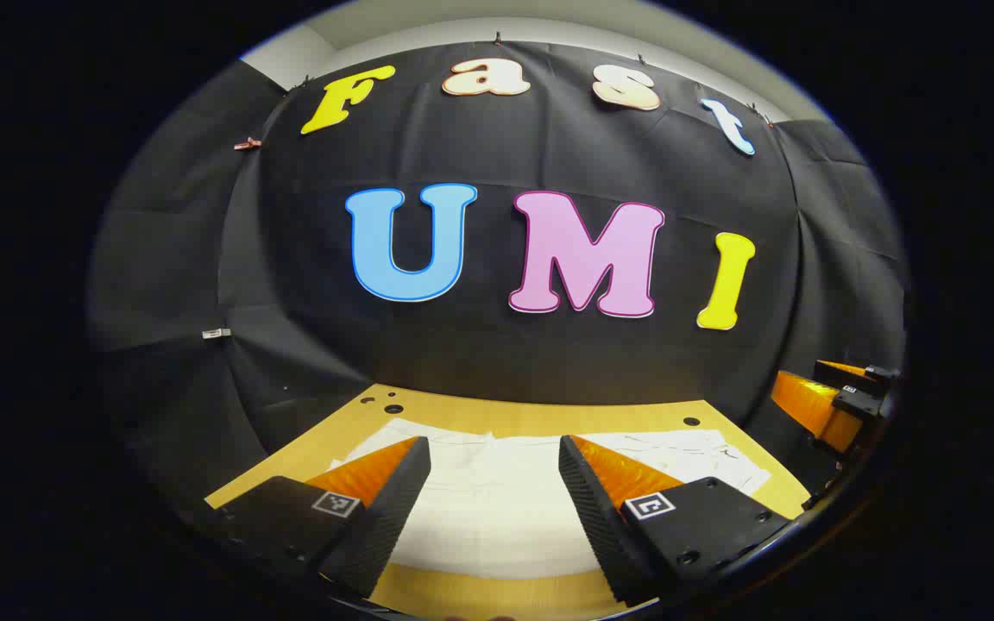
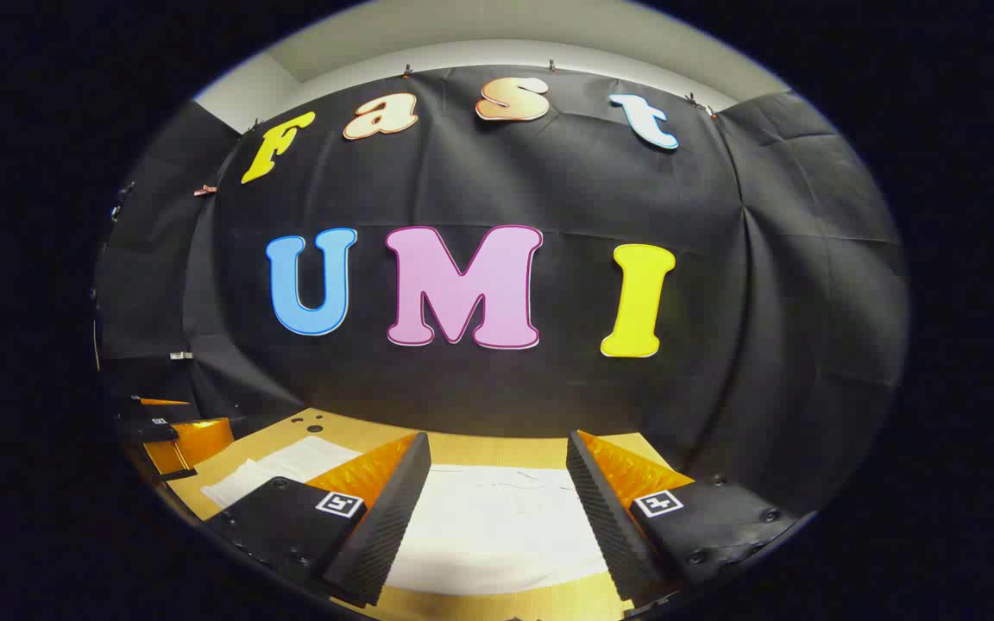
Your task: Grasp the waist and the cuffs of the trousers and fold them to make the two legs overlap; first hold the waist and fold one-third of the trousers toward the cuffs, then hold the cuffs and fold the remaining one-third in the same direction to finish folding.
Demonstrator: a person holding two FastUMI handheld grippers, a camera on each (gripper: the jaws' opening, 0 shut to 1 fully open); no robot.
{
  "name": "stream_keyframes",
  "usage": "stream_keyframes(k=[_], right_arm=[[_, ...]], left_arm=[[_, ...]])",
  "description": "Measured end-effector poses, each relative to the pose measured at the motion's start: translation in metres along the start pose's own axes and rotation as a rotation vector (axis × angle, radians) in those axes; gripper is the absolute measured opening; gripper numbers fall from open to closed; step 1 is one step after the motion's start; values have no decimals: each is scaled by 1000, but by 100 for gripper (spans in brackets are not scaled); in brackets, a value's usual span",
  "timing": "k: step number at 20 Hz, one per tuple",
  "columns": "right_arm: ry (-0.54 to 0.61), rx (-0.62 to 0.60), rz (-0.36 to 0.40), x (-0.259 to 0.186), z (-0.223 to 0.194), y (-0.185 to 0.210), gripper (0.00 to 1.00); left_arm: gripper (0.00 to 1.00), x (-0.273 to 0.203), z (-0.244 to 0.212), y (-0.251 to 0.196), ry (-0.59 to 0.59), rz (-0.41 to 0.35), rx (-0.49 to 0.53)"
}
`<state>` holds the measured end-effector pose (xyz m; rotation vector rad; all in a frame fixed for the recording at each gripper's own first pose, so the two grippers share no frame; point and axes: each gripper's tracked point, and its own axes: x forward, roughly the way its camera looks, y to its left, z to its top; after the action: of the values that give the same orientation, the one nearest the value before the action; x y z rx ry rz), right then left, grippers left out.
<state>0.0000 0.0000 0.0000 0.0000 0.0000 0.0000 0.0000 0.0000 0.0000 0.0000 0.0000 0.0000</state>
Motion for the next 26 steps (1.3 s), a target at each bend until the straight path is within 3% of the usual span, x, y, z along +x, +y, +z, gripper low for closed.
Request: stream_keyframes(k=[10,19,26], right_arm=[[-4,18,-24,-5,-7,-37,98],[29,-26,5,10,-33,-55,97],[81,-170,37,27,-72,-89,98]], left_arm=[[95,7,-8,-5,7,23,20],[95,29,-1,-3,10,80,30],[96,36,-9,15,18,158,19]])
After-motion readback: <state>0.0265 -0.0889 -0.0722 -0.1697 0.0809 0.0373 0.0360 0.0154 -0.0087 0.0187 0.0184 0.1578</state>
